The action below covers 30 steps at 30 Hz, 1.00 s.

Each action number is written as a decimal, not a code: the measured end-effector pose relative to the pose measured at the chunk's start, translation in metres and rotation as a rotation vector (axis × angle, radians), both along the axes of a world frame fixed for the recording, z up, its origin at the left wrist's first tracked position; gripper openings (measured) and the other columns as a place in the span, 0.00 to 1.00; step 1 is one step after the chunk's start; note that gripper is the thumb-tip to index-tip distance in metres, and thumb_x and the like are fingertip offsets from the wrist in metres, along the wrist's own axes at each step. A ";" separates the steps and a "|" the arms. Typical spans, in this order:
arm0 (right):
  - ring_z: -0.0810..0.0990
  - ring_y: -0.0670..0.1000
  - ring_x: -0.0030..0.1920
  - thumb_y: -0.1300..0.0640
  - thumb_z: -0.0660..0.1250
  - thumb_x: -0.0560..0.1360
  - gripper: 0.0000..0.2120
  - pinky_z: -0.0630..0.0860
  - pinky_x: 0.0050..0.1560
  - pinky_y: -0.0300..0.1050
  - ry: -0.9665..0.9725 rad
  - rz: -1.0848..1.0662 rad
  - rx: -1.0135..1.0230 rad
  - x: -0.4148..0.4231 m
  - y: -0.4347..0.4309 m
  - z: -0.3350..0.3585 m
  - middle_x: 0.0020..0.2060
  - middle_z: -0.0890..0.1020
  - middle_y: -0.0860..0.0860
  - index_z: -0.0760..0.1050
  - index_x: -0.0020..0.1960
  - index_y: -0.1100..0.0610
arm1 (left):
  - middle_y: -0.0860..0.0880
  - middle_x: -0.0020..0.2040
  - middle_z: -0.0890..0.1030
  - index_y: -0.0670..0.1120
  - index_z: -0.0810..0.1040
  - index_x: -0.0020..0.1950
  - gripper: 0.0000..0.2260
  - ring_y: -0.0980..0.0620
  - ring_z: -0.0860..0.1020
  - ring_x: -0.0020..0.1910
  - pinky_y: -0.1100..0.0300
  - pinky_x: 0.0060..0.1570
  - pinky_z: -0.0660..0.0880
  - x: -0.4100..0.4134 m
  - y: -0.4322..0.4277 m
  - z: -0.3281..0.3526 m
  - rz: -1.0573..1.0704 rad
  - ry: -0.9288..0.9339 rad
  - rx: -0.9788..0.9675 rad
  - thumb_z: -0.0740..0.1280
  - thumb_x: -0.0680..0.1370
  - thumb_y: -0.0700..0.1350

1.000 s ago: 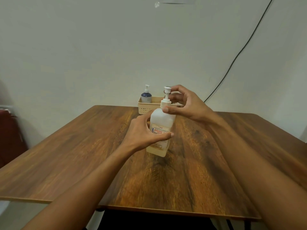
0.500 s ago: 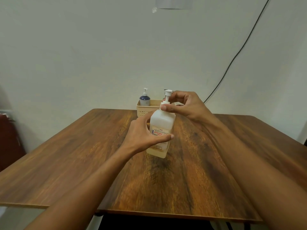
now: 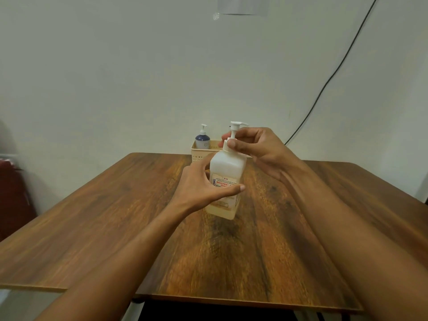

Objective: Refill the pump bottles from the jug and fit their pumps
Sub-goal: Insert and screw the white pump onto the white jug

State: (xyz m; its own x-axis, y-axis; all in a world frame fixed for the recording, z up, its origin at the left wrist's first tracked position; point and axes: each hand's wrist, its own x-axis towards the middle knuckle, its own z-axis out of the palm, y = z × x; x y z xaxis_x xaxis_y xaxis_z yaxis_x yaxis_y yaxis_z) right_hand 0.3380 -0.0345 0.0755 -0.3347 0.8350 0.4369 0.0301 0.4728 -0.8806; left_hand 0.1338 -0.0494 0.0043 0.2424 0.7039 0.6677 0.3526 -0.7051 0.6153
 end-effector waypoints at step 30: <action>0.81 0.42 0.41 0.49 0.87 0.63 0.19 0.77 0.39 0.31 -0.098 -0.446 0.220 -0.006 -0.016 -0.026 0.43 0.86 0.52 0.77 0.41 0.52 | 0.59 0.49 0.85 0.59 0.76 0.69 0.39 0.64 0.84 0.44 0.60 0.44 0.84 0.012 0.007 -0.021 0.038 0.053 -0.036 0.76 0.62 0.73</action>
State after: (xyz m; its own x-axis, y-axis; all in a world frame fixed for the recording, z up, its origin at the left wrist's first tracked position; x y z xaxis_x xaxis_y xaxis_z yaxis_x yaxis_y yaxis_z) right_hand 0.3324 -0.0503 0.0491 -0.0145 0.7979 0.6027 0.3487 0.5689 -0.7448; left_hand 0.1461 -0.0425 -0.0168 0.2490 0.7369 0.6285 0.4115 -0.6679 0.6201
